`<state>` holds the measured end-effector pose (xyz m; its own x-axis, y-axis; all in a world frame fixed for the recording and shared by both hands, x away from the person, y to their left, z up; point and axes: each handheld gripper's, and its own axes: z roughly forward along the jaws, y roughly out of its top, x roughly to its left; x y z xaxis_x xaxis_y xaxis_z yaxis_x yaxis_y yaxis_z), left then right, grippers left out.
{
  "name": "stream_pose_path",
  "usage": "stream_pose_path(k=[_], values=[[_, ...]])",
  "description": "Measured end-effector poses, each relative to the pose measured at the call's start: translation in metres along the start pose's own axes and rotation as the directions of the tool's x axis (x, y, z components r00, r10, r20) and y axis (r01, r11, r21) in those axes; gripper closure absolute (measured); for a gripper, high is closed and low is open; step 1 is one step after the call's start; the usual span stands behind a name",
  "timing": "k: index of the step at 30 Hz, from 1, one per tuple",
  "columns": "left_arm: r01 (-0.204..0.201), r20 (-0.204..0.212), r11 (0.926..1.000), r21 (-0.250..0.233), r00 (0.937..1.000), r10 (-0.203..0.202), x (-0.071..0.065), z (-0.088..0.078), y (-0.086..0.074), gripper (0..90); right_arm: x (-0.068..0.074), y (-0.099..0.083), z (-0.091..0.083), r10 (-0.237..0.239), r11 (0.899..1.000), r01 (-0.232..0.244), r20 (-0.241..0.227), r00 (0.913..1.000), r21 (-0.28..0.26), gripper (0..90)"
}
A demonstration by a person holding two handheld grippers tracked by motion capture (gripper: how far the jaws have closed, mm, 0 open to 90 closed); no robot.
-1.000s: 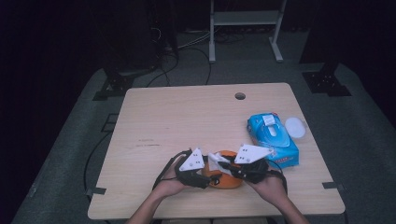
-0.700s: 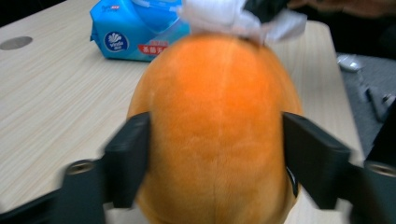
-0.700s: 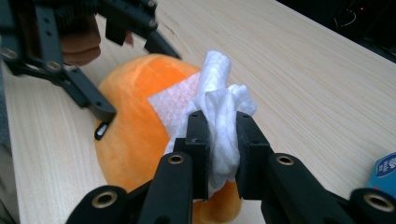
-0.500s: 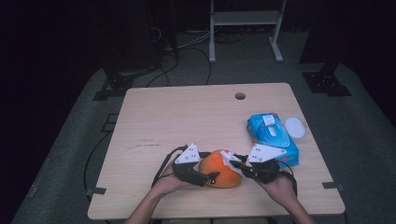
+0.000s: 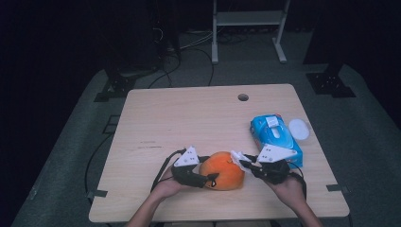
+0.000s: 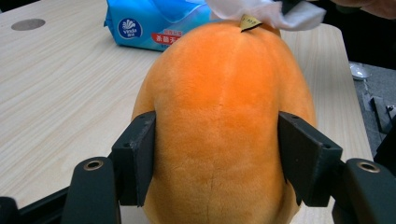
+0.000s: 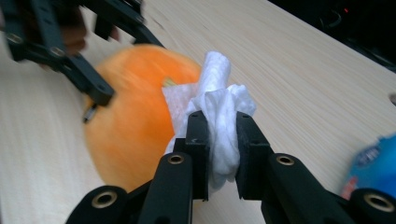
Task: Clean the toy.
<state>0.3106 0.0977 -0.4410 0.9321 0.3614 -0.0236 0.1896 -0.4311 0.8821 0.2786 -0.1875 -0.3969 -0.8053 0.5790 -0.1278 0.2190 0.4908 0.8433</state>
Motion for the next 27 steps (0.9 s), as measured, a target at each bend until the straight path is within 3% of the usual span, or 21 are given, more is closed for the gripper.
stream_pose_path(k=[4,10,12,14,20,24,27], values=[[0.015,0.003,0.9999,-0.003,0.9999,-0.015,0.002,-0.002,-0.003,33.4,0.007,0.003,0.002,-0.03,1.0,0.03,-0.014,0.9994,-0.005,76.9],[0.03,0.002,0.9995,-0.003,0.9995,-0.03,0.002,-0.002,-0.004,33.3,-0.01,-0.008,-0.001,0.04,0.999,-0.04,-0.005,0.9992,0.002,77.0],[0.035,-0.002,0.9994,0.001,0.9994,-0.035,0.004,-0.004,-0.005,33.3,-0.011,-0.008,-0.002,0.041,0.999,-0.041,0.008,0.9991,0.005,77.0],[0.047,-0.003,0.9989,0.001,0.9989,-0.047,0.005,-0.004,-0.007,33.2,-0.009,-0.007,-0.003,0.057,0.998,-0.057,-0.008,0.9983,-0.014,77.0],[0.061,-0.001,0.9981,0.006,0.9981,-0.061,0.009,-0.006,-0.01,32.7,0.004,-0.001,0.0,-0.004,0.999,0.003,-0.025,0.9997,-0.033,76.9],[0.059,-0.002,0.9982,0.006,0.9983,-0.059,0.008,-0.006,-0.009,32.6,-0.005,-0.008,0.001,0.037,0.999,-0.037,-0.016,0.9992,-0.01,76.9],[0.036,-0.004,0.9993,0.013,0.9993,-0.036,0.005,-0.005,-0.007,32.6,-0.01,-0.01,0.0,0.078,0.997,-0.079,-0.037,0.9962,-0.022,76.9]])
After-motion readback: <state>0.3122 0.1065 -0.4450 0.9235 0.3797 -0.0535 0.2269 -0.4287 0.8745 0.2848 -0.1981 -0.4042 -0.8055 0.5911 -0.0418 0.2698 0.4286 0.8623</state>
